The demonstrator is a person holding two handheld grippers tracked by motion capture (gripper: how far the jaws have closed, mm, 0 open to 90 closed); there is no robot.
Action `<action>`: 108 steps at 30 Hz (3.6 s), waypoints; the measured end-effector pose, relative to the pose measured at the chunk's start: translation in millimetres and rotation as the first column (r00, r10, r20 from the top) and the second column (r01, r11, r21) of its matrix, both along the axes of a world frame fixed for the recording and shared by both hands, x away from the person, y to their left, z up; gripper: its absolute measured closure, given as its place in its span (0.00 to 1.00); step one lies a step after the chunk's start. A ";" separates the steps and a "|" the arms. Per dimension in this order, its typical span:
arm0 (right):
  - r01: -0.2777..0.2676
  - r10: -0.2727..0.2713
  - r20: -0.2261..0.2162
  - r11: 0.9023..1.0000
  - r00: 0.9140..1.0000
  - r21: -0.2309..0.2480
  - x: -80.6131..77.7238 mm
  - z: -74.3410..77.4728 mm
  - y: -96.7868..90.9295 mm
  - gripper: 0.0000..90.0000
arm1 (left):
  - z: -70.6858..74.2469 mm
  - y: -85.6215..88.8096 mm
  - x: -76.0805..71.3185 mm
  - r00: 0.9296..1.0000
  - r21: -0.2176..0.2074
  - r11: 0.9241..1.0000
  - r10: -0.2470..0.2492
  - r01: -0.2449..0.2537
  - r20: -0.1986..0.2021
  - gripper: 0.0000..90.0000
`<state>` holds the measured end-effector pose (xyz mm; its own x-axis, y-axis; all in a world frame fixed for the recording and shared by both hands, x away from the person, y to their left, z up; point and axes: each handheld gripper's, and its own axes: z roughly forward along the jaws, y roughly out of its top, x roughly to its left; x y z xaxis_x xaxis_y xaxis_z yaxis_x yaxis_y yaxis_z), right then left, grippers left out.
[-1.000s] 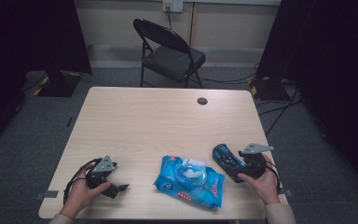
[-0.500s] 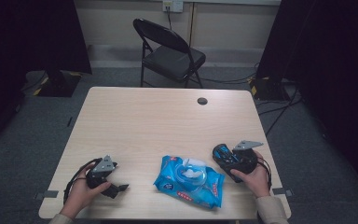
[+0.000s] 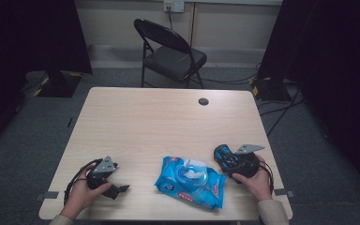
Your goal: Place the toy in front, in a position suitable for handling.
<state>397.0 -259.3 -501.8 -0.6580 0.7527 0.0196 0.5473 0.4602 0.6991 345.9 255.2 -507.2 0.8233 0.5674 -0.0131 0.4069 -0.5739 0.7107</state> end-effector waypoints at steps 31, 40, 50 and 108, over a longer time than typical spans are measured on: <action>0.050 -0.050 0.027 0.999 0.998 0.002 -7.3 -0.2 0.9 0.29 | 0.1 0.0 0.0 1.000 0.001 1.000 0.000 0.000 -0.001 0.00; 0.074 -0.074 0.018 0.997 0.997 0.018 -6.9 0.9 -0.1 0.29 | -0.1 -0.5 0.5 1.000 0.000 1.000 0.000 0.000 -0.003 0.00; 0.093 -0.093 0.030 0.995 0.995 0.023 -6.1 5.2 -0.3 0.29 | -0.1 -0.6 0.5 1.000 0.000 1.000 0.000 0.000 -0.003 0.00; 0.121 -0.122 0.030 0.992 0.992 0.030 -15.1 9.0 -6.1 0.27 | -0.2 -0.7 0.6 1.000 -0.002 1.000 0.002 -0.002 -0.003 0.00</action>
